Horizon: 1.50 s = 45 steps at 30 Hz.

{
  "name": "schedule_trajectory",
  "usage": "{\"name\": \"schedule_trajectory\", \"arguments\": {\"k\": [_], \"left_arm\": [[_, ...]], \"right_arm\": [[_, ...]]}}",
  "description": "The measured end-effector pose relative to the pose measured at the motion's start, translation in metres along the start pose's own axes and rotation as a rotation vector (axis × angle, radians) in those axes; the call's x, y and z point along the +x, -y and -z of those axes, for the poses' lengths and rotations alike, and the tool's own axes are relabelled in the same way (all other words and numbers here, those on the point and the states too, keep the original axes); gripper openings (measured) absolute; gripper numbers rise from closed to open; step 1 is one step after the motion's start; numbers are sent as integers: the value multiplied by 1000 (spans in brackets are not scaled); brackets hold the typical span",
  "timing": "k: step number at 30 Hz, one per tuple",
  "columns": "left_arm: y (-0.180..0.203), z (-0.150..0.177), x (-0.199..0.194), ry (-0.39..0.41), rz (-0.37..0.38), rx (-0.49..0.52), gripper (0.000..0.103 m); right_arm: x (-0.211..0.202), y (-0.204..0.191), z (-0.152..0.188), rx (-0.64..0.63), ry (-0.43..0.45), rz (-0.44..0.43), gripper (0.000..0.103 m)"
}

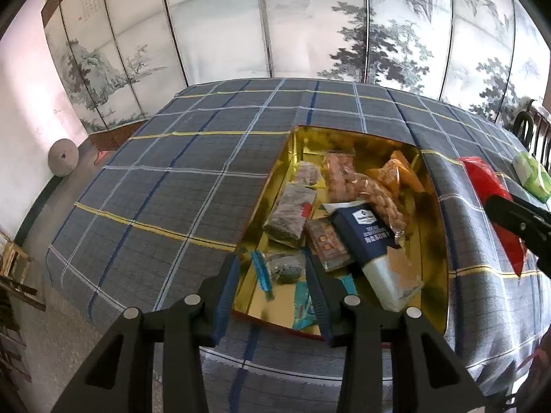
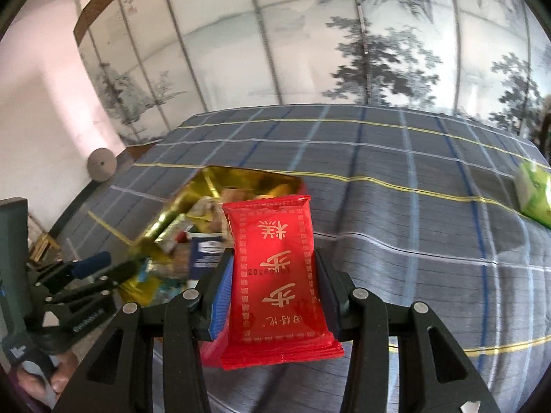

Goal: Organize snacks
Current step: 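Carry the red cake packet over the gold tray with the right gripper, then lower the red cake packet into the tray and open the right gripper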

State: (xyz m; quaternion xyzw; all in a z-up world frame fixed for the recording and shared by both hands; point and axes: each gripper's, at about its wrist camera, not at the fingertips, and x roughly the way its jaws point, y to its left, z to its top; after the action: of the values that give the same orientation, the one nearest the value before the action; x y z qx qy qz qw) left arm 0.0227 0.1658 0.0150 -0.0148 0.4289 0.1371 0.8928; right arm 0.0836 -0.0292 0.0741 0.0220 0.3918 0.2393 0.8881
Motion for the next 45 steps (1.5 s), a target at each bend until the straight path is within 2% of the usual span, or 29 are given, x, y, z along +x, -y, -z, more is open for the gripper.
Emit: {"name": "schedule_trajectory", "arguments": {"k": [9,21,30,45], "left_arm": [[-17,1,4,-5,-4,-22,41],[-38,5,10,5,-21,-54,41],[-48,6,14,12,-42,-58,41],[-49,5,19,27,-75,-35,41]], "right_arm": [[23,-36,-11,-50,-30,-44,42],[57,-61,-19,-56,-75,-75,42],[87,-67,-24,-36,-113,-73,42],[110,-77,-31,-34,-130,-73,42]]}}
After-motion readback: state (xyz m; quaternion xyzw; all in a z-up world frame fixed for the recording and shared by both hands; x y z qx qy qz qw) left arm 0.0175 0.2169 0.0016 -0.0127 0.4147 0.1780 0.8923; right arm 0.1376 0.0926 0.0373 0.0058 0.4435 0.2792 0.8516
